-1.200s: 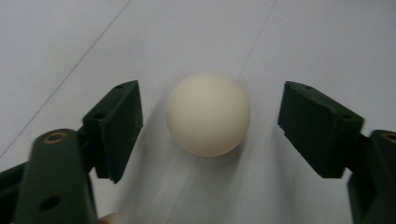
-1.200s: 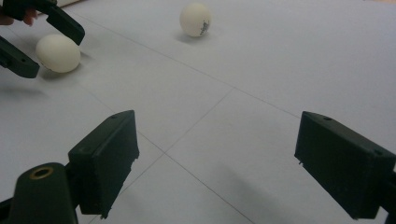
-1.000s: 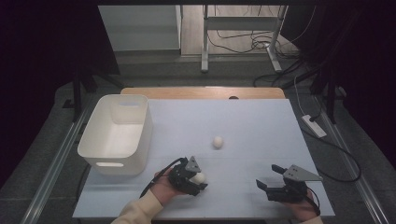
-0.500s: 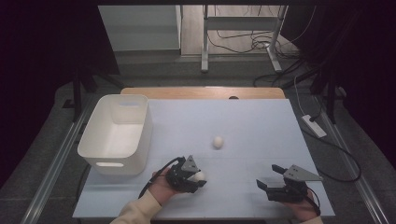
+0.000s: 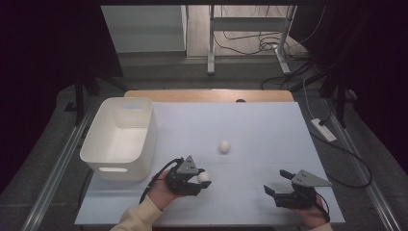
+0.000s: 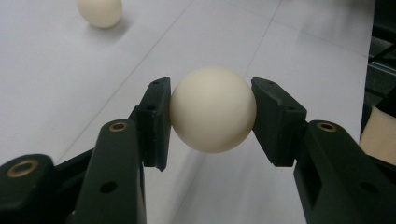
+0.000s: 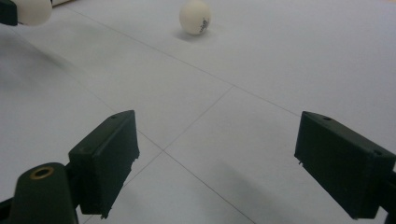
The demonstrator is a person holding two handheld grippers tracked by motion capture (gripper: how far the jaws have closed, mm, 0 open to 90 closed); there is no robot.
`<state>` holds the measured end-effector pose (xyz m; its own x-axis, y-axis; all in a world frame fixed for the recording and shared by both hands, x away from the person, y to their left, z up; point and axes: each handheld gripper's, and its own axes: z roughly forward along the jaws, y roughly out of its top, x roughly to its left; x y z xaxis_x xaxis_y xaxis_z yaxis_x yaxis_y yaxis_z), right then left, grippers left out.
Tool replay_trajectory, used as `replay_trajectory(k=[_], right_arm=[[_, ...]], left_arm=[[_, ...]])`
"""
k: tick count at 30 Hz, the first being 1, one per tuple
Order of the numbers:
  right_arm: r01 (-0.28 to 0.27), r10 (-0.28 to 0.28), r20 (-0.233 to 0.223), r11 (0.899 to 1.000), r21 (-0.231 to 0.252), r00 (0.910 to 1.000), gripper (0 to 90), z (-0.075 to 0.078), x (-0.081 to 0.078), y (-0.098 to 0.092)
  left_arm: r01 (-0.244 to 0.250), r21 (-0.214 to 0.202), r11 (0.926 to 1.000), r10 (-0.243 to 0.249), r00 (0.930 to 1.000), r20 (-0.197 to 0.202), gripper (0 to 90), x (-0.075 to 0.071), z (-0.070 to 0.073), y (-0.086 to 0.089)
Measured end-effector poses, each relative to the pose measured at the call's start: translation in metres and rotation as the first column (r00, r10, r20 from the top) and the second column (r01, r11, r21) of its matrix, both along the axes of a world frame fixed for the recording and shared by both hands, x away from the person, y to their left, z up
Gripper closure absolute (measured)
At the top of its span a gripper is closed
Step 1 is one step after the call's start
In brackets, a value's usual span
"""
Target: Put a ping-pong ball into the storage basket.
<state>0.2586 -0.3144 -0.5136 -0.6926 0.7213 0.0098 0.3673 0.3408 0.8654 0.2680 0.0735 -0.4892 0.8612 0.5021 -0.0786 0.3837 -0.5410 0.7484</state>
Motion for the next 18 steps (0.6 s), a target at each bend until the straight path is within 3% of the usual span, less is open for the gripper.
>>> replay_trajectory(k=[18], right_arm=[[-0.001,0.001,0.005,1.0,-0.001,1.0,13.5,0.0,0.0,0.0]], left_arm=[[-0.042,-0.05,0.9978,0.045,0.9967,0.067,50.9,0.0,0.023,0.022]])
